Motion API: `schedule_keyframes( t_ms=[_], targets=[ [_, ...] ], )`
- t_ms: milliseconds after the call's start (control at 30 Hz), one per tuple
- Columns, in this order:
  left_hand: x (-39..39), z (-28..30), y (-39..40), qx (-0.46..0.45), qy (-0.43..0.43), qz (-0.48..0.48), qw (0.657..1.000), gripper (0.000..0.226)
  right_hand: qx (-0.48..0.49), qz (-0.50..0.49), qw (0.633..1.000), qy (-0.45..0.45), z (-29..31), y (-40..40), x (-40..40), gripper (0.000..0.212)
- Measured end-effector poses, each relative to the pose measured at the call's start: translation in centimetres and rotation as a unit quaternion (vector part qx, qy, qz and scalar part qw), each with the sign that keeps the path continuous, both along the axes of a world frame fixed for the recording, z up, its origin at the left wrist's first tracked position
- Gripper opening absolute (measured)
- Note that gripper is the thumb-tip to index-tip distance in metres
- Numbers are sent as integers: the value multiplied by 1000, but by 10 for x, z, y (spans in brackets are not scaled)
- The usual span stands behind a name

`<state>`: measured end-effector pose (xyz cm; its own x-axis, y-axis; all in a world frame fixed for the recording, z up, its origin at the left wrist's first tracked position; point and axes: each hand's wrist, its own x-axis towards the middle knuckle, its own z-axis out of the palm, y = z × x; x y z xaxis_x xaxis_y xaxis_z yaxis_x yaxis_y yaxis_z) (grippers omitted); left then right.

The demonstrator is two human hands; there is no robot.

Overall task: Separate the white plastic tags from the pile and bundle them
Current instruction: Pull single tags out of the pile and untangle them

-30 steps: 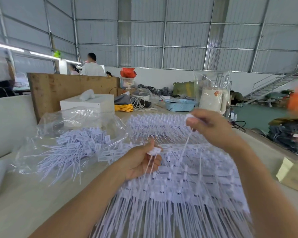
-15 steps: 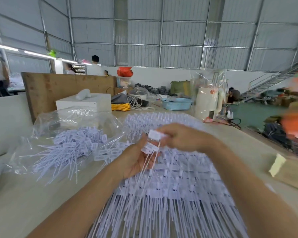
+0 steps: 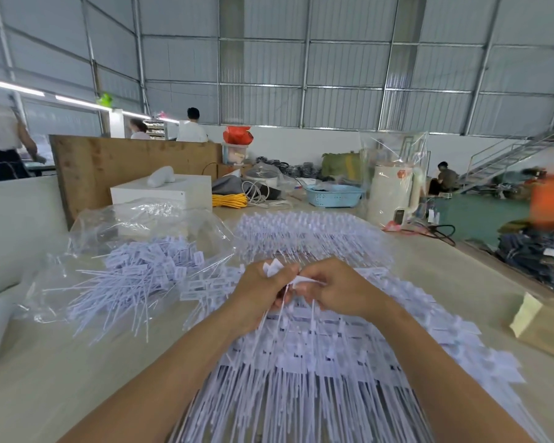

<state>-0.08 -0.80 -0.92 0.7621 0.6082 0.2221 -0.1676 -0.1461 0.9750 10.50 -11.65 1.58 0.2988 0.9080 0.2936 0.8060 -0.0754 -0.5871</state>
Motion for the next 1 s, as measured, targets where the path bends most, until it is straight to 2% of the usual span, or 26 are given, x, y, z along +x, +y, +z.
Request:
schedule_keyframes(
  t_ms=[67,200,300,367,467,600,733,833,900,1000],
  targets=[
    [1,0,1,23,24,18,999,28,10,-28,998,-60,-2,4,0,13],
    [2,2,2,85,81,45,992,27,-7,-64,974,-218,-4,3,-5,16],
    [-2,6,5,70,107,-2,992,31,-10,-61,947,-314,-2,0,-9,14],
    [-6,12,8,43,130,-36,990,30,-12,-54,938,-343,-1,-1,-10,12],
    [-14,21,14,-19,143,-115,983,29,-1,-39,950,-309,1,-2,-11,12],
    [-19,27,17,-69,133,-183,972,21,34,-2,987,-160,6,-9,-1,11],
    [-16,30,15,-46,154,-208,965,20,30,37,990,-136,9,-11,-1,9],
    [-29,34,25,-10,175,-274,945,16,16,53,994,-98,15,-18,2,11],
    [-40,35,37,-28,160,-330,930,14,69,28,997,-25,23,-38,18,23],
    [-39,33,49,-162,55,-290,942,23,215,-41,972,81,31,-59,37,23]
  ],
)
